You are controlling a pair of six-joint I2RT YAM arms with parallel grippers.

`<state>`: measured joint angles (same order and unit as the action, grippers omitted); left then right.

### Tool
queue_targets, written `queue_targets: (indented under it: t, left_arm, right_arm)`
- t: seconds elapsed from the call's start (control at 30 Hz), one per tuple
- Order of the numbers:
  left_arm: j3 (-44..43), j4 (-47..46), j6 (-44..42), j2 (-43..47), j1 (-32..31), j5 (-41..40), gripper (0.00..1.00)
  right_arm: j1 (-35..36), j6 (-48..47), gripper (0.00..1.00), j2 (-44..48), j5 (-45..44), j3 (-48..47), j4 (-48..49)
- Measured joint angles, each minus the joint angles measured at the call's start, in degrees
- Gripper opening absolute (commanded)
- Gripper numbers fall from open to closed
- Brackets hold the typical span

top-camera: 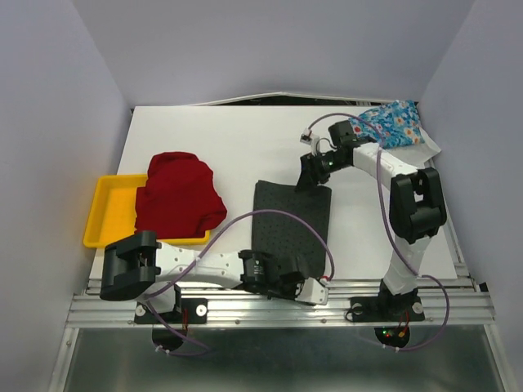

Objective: Fold and stack the skirts
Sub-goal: Fold the skirt

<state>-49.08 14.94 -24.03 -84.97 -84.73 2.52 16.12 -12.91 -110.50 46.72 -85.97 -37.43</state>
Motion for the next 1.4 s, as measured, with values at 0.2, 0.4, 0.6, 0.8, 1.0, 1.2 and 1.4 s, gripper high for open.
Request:
queue_targets:
  t: [0.2,0.4,0.6,0.8,1.0,1.2,1.4]
  left_arm:
    - [-2.05,0.68,1.53,0.0,5.97,3.45,0.0]
    - [-3.21,0.81,2.32,0.0,9.35,5.16,0.0]
    - [-3.58,1.11,2.29,-0.02,9.44,6.54,0.0]
    - [-3.65,1.7,2.12,-0.02,9.44,7.17,0.0]
    - [-5.18,3.19,2.05,0.0,9.46,7.96,0.0]
    - [-6.6,4.81,1.16,0.04,9.77,8.5,0.0]
    - [-8.04,6.8,-0.81,0.55,10.23,11.17,0.0]
  right_arm:
    - [1.2,2.99,0.52,2.29,14.88,18.08,1.6]
    - [1.57,9.6,0.47,11.43,22.75,29.0,6.69]
    - [-1.44,10.34,0.43,8.98,25.16,30.34,11.15]
    - [-5.55,10.27,0.35,2.84,24.57,32.74,15.56]
    - [-5.46,17.38,0.3,-0.44,19.98,39.19,24.0]
    - [-2.8,18.97,0.32,4.02,12.15,39.19,24.35]
    - [-2.16,16.74,0.48,5.53,11.74,36.15,18.36]
